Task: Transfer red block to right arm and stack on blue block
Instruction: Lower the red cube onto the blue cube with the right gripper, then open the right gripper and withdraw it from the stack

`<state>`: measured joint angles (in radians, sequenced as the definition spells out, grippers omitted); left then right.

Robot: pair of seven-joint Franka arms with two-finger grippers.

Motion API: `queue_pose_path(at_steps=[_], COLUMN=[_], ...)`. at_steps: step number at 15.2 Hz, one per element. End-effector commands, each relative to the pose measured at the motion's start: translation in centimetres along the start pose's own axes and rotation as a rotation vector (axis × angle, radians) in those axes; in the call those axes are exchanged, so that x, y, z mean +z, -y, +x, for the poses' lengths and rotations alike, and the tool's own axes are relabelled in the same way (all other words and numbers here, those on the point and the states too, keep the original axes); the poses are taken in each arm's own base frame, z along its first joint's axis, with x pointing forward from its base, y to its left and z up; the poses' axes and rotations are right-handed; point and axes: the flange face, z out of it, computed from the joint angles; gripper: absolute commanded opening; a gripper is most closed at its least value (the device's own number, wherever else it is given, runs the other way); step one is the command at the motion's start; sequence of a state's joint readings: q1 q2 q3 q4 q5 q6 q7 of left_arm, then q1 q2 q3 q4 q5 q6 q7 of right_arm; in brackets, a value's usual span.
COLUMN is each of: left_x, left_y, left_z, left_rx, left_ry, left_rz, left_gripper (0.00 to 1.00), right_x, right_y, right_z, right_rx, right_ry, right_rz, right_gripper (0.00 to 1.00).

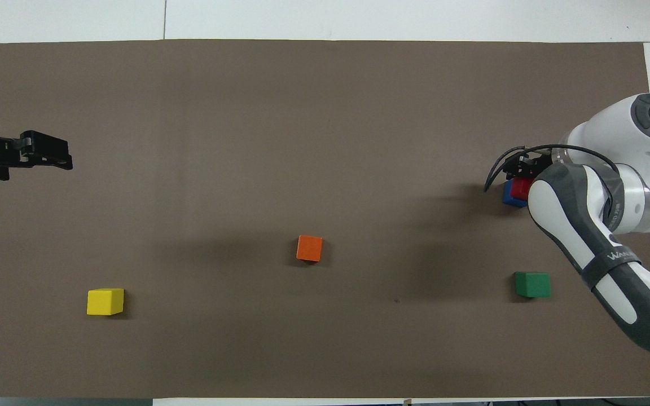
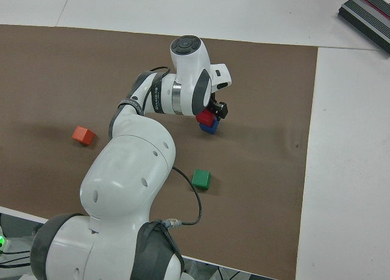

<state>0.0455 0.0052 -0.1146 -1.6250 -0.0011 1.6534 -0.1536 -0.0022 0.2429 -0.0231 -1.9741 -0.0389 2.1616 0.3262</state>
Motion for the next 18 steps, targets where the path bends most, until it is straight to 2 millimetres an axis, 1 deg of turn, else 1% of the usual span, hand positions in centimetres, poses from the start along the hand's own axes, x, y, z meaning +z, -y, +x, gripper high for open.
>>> queue_pose_path(at_steps=[1,3,5,6,9,10,12,15,16,18], left_x=[-0.4,-0.4,-0.4,-0.4,-0.4,-0.4,-0.4,-0.4,-0.4,-0.4], left_y=[0.8,0.8,0.8,0.8,0.8,0.8,0.8,0.8,0.8,0.8], left_z=[-0.4,-0.4,-0.4,-0.4,-0.4,-0.4,-0.4,-0.4,-0.4,-0.4], left_rx=[-0.013,-0.015,-0.015,-0.014,-0.014,-0.015,-0.013,-0.014,-0.014,-0.014], left_ry=[0.011,0.011,0.011,0.011,0.011,0.011,0.011,0.011,0.011,0.011], left_rz=[-0.01,-0.011,-0.011,-0.01,-0.01,-0.011,-0.01,-0.01,-0.01,-0.01], left_gripper=[1.0,1.0,1.0,1.0,1.0,1.0,1.0,1.0,1.0,1.0], right_x=[-0.2,-0.8,-2.2,-3.6,-9.1,-10.8,-14.5,-19.3,-21.1,-23.7], right_y=[0.0,0.0,-0.1,-0.4,-2.0,-2.1,-2.3,-2.4,-2.5,-3.2], right_z=[0.3,0.5,0.8,0.8,1.4,1.6,1.8,0.3,-0.6,-2.9], right_rx=[0.027,0.022,-0.017,-0.059,-0.237,-0.271,-0.284,-0.295,-0.295,-0.294], right_ry=[0.001,-0.004,-0.019,-0.037,-0.108,-0.121,-0.149,-0.154,-0.139,-0.102], right_rz=[0.018,0.018,0.02,0.024,0.024,0.024,0.026,0.025,0.032,0.032], right_gripper=[1.0,1.0,1.0,1.0,1.0,1.0,1.0,1.0,1.0,1.0])
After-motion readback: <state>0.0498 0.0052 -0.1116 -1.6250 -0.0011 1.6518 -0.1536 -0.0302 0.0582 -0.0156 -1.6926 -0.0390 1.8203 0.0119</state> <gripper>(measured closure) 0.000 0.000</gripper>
